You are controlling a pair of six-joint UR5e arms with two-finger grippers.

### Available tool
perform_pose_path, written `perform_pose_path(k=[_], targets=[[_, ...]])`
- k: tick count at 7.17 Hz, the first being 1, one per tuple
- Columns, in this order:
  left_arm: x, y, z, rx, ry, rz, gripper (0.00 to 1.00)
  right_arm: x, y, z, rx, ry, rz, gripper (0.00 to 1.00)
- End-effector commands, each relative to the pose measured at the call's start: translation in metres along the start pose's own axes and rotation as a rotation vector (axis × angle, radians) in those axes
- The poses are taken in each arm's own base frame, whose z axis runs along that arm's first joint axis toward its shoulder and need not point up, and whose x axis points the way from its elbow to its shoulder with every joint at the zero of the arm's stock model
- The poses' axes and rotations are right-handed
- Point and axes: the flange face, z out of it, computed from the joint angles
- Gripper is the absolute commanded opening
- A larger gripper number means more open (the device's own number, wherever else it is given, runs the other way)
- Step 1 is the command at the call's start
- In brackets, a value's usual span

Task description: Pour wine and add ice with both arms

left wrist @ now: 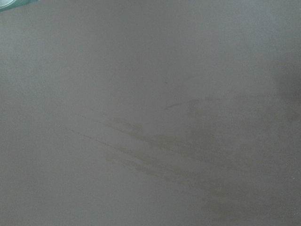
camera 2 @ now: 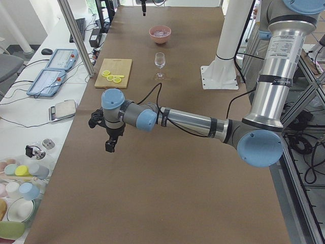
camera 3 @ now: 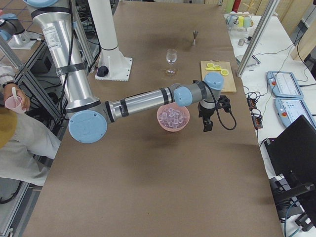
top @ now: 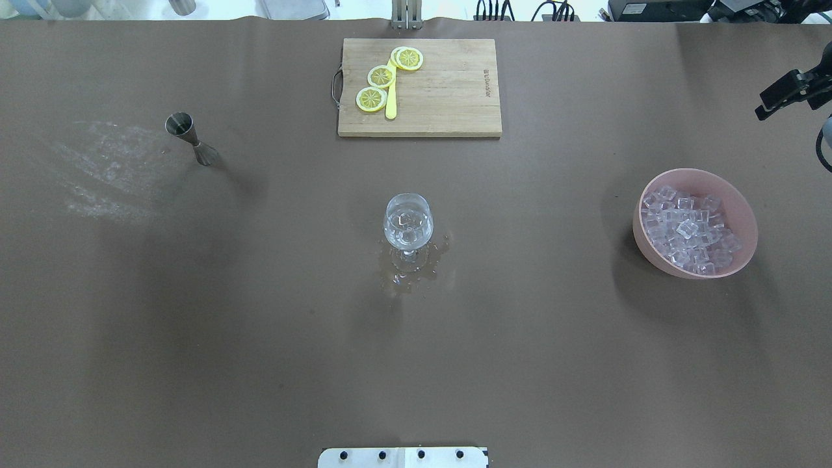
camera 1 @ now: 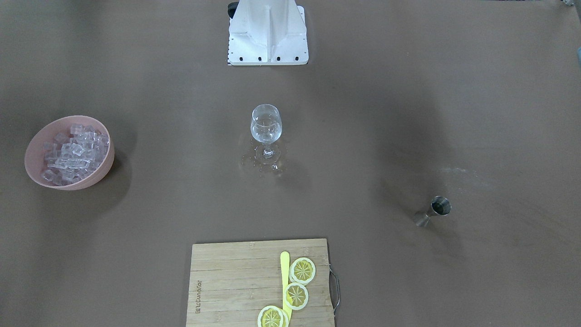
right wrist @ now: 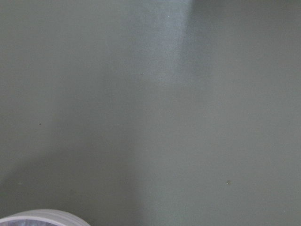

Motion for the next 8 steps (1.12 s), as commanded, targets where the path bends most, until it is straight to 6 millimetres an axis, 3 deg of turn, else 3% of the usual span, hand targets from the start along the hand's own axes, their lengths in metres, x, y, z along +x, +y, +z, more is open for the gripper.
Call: perform_pose_path(k=[1,6,8], targets=[[0.002,0.0,-0.002,0.005,0.0,0.012,0.98,0.001,0.001,0.0,-0.001,0.001,0.001,1.0],[0.004,0.006,0.0,0.049,0.004,0.047,0.98,0.0,0.002,0.0,0.002,0.0,-0.001,1.0],[0.002,0.017,0.002,0.126,0.01,0.088,0.98,-0.011,0.004,-0.013,0.026,-0.005,-0.024,1.0]])
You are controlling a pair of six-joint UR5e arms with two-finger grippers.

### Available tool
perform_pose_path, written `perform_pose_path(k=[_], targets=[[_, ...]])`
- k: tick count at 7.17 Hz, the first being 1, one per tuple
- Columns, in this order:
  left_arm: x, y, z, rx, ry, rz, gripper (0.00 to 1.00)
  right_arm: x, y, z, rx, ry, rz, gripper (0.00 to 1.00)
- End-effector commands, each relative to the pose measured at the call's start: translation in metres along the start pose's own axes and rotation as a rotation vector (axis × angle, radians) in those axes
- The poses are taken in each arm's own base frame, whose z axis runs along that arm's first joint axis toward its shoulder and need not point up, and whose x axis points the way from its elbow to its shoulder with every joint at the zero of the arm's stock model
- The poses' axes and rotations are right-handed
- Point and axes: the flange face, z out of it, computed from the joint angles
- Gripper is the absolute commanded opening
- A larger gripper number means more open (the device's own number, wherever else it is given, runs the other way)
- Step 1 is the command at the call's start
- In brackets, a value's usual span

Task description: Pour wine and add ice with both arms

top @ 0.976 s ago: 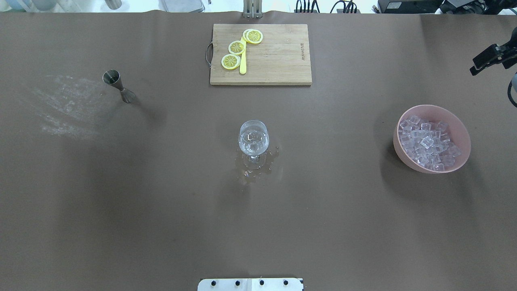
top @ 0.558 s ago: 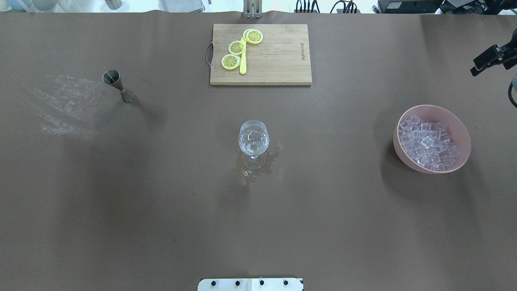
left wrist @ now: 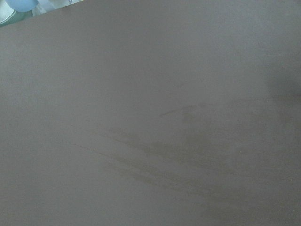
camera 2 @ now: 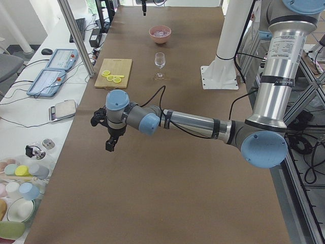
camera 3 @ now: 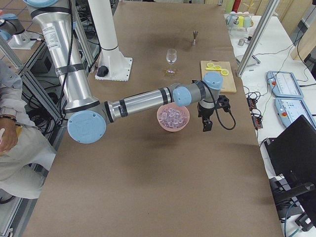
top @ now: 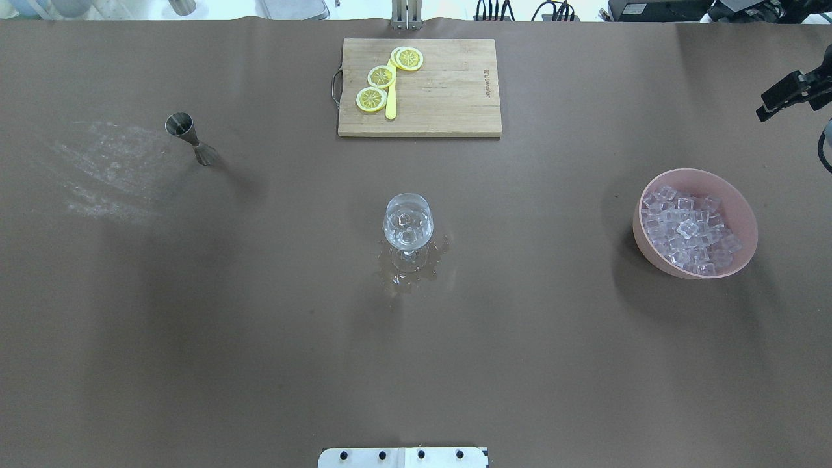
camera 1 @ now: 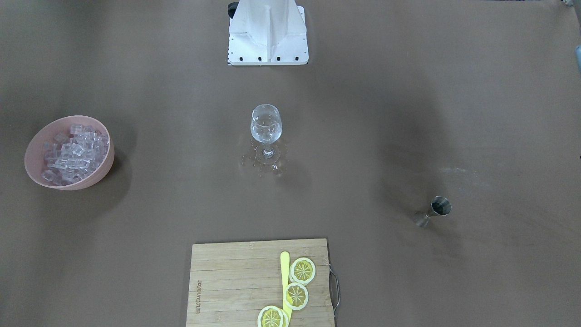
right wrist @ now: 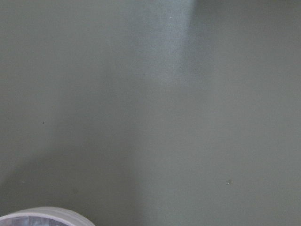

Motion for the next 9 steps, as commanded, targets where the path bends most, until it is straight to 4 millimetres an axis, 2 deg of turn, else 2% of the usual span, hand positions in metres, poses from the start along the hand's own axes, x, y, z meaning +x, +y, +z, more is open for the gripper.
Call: perform_pose_path(k=[1,2,3,4,5,6,7,8,9], targets=[[0.007,0.001,-0.006,0.106,0.017,-0.014,0.98,-0.015,0.008,-0.014,0.028,-0.007,-0.031,1.0],[0.017,-0.002,-0.007,0.175,0.04,-0.008,0.98,-0.022,0.012,-0.015,0.03,-0.013,-0.045,1.0],[0.015,0.015,-0.004,0.23,0.065,-0.054,0.98,-0.03,0.019,-0.015,0.034,-0.015,-0.062,1.0],[0.012,0.031,-0.001,0.325,0.092,-0.002,0.98,-0.028,0.021,-0.014,0.033,-0.013,-0.061,1.0],[0.013,0.043,0.011,0.384,0.123,0.053,0.98,-0.03,0.022,-0.015,0.035,-0.015,-0.047,1.0],[0.028,0.04,0.014,0.434,0.145,0.057,0.98,-0.031,0.025,-0.019,0.043,-0.014,-0.042,1.0],[0.059,0.029,0.023,0.493,0.172,0.072,0.97,-0.035,0.025,-0.023,0.059,-0.017,-0.046,1.0],[0.088,0.029,0.04,0.549,0.174,0.12,0.96,-0.039,0.031,-0.029,0.069,-0.02,-0.038,1.0],[0.103,0.028,0.052,0.6,0.15,0.132,0.97,-0.037,0.038,-0.027,0.064,-0.021,0.007,1.0]])
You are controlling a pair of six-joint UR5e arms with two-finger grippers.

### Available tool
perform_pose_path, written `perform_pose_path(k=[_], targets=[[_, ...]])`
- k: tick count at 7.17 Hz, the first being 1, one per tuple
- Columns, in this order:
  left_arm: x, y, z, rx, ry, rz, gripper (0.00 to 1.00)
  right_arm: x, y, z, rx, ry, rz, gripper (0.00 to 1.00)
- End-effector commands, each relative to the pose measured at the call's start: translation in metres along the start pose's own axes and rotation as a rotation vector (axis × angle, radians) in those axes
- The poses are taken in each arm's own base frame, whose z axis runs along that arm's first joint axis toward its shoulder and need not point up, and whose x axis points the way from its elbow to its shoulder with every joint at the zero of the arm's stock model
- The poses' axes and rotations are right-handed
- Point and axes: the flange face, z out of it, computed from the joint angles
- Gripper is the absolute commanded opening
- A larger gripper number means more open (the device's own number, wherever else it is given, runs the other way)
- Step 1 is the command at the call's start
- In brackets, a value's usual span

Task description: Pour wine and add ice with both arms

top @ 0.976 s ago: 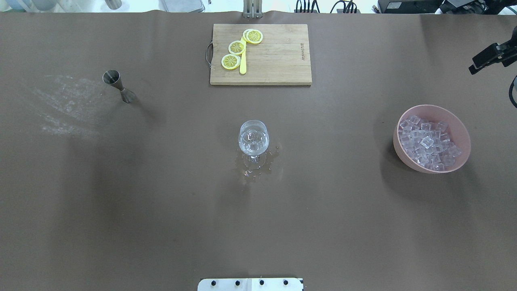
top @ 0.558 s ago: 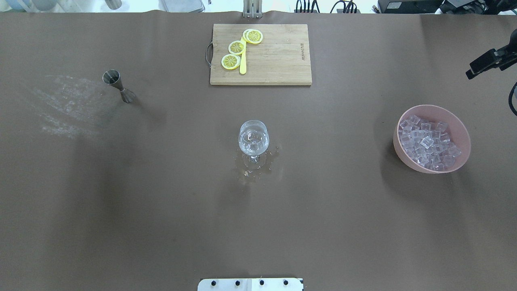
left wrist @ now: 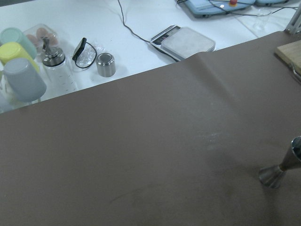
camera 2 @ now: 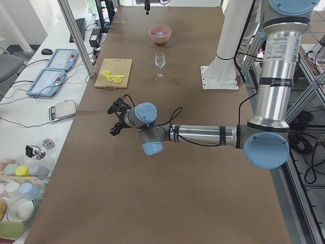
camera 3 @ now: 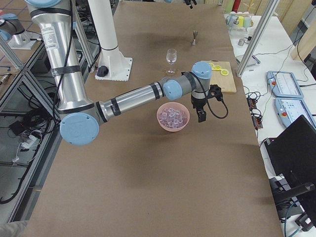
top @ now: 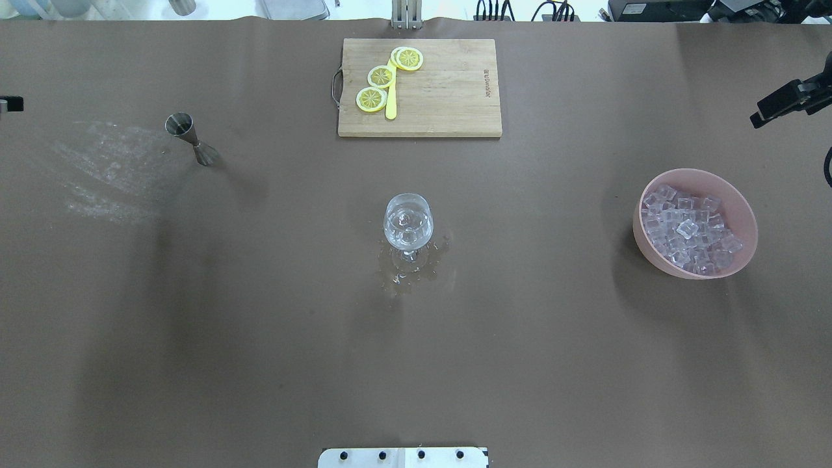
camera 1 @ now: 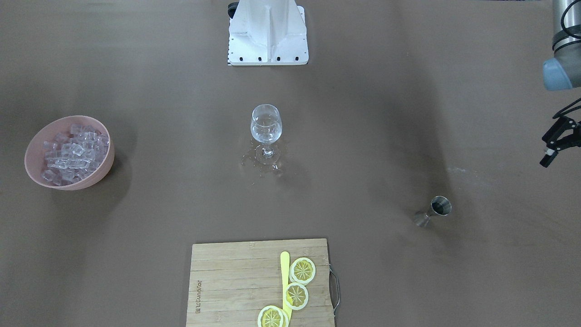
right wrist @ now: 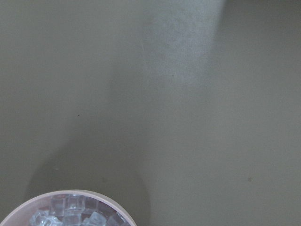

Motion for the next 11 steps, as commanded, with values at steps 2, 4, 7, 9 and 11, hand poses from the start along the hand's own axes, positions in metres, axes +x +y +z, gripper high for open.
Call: perform_pose_path(k=[2,4,7,9,11], targets=[[0.042,0.016,0.042,0.042,0.017,-0.002,0.97,0.0,0.006,0.001,-0.002,0.002,0.061,1.0],[0.071,0.032,0.066,0.099,-0.019,0.013,0.97,-0.003,0.003,0.002,0.0,0.004,0.056,0.99],[0.111,0.081,0.081,0.117,0.036,-0.014,0.97,-0.005,0.0,0.004,0.02,0.034,0.037,0.99],[0.158,0.087,0.137,0.156,0.009,0.004,0.97,-0.004,0.0,0.004,0.018,0.034,0.038,0.99],[0.166,0.076,0.163,0.152,0.003,0.013,0.97,-0.003,0.0,0.005,0.019,0.039,0.039,0.99]])
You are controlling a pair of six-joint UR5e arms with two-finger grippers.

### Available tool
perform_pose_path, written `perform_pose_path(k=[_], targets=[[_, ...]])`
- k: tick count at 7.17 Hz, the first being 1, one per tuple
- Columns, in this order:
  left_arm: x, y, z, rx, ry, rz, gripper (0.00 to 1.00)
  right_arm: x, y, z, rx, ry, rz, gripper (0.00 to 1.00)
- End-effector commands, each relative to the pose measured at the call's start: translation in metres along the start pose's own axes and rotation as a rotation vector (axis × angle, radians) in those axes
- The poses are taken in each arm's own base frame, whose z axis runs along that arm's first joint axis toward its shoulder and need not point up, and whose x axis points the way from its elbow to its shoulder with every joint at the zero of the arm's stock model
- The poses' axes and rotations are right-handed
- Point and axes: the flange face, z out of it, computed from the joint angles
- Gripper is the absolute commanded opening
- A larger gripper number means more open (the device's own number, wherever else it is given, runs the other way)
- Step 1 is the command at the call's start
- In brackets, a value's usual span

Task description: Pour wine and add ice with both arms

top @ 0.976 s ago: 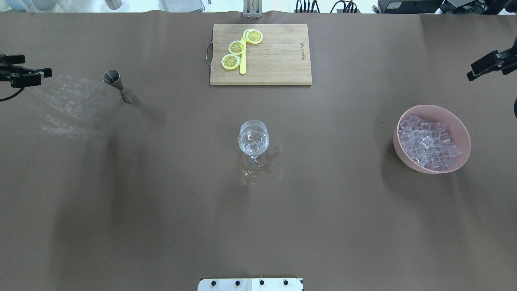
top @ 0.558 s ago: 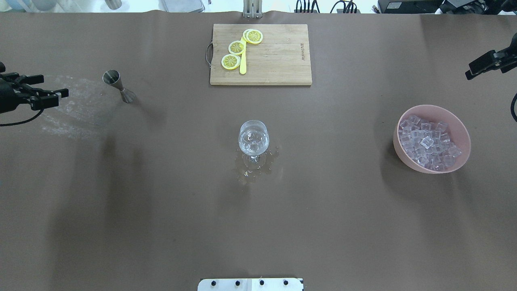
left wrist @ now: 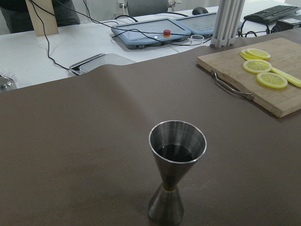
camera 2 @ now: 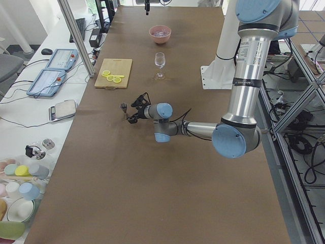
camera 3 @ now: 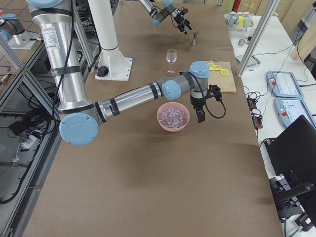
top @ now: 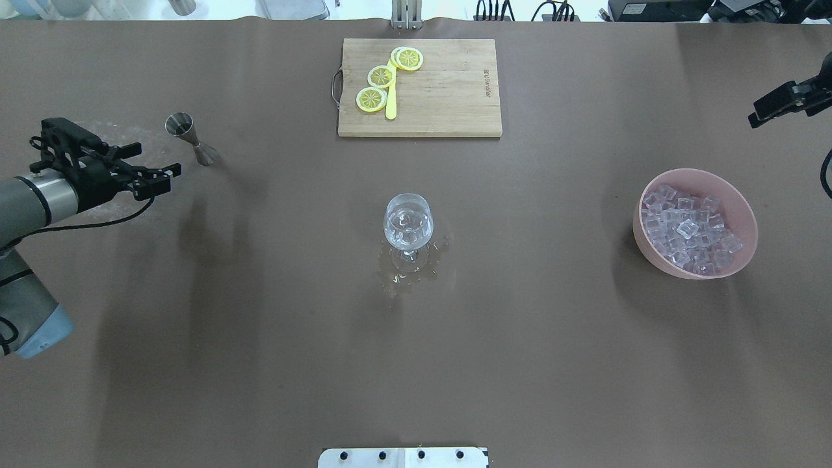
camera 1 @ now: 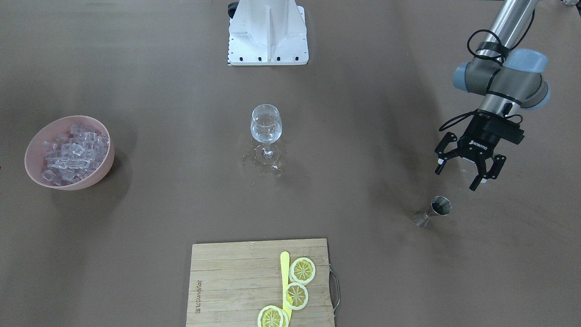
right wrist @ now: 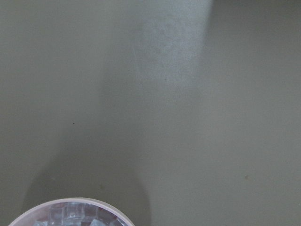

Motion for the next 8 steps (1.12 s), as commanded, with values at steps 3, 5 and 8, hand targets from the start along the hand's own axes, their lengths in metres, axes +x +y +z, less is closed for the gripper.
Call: perform_pose_path(k=[3,5,8], targets=[[0.003,-0.012,0.023,0.055,-0.063,0.005,0.97,0.003,-0.001,0.005,-0.008,0.005,0.005,0.99],[0.007,-0.022,0.036,0.079,-0.092,0.002,0.97,0.003,-0.001,0.005,-0.007,0.006,0.005,0.99],[0.01,-0.026,0.043,0.08,-0.098,0.004,0.97,0.004,0.0,0.006,-0.01,0.007,0.007,0.99]])
